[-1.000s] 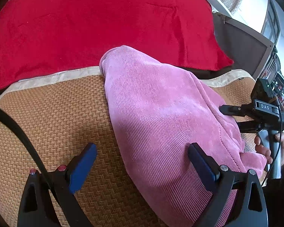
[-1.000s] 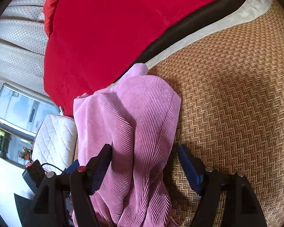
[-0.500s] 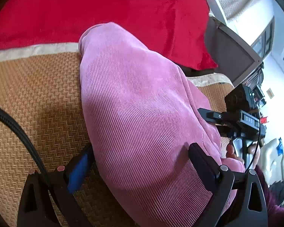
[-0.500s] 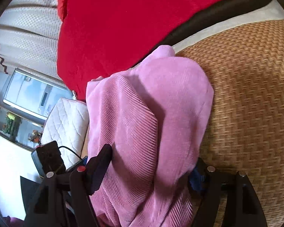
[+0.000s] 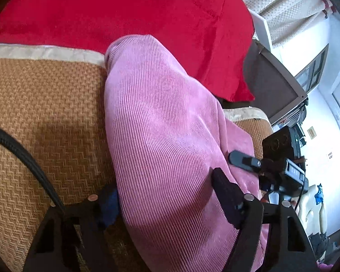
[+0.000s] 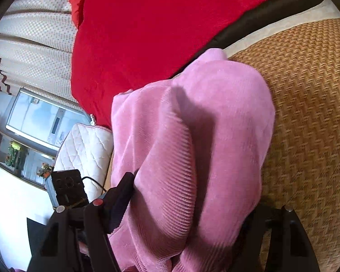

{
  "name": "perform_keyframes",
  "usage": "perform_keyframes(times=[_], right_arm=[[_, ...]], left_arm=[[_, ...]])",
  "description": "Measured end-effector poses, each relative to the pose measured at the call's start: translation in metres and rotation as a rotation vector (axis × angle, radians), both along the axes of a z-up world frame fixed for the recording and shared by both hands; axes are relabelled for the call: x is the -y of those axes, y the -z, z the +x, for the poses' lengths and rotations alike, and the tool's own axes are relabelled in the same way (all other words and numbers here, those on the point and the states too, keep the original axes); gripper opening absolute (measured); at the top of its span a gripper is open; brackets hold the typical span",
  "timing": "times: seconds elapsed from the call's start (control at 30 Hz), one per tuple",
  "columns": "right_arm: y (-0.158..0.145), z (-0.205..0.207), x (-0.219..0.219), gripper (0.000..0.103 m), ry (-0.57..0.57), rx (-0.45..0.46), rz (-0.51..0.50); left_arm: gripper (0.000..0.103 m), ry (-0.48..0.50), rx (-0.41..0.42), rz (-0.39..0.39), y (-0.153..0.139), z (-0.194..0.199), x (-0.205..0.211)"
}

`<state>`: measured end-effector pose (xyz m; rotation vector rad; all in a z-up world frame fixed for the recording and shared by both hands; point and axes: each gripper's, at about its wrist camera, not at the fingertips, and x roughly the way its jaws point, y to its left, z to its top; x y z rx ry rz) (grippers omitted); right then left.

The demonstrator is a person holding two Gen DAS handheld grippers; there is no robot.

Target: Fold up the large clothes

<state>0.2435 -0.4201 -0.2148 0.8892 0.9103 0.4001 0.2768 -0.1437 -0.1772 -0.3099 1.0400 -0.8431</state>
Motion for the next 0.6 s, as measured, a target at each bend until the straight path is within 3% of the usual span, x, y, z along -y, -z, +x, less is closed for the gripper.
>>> perform_keyframes(times=[0.27, 0.6], right_arm=[[-0.013, -0.002, -0.033, 0.073, -0.034, 0.021, 0.005], [-0.023, 0.005, -0.063, 0.062, -0.051, 0.059, 0.008]], left_arm=[[0.069, -0.034, 0.046, -0.038, -0.021, 0.004, -0.029], [0.068, -0.081, 0.075, -0.036, -0.032, 0.002, -0.061]])
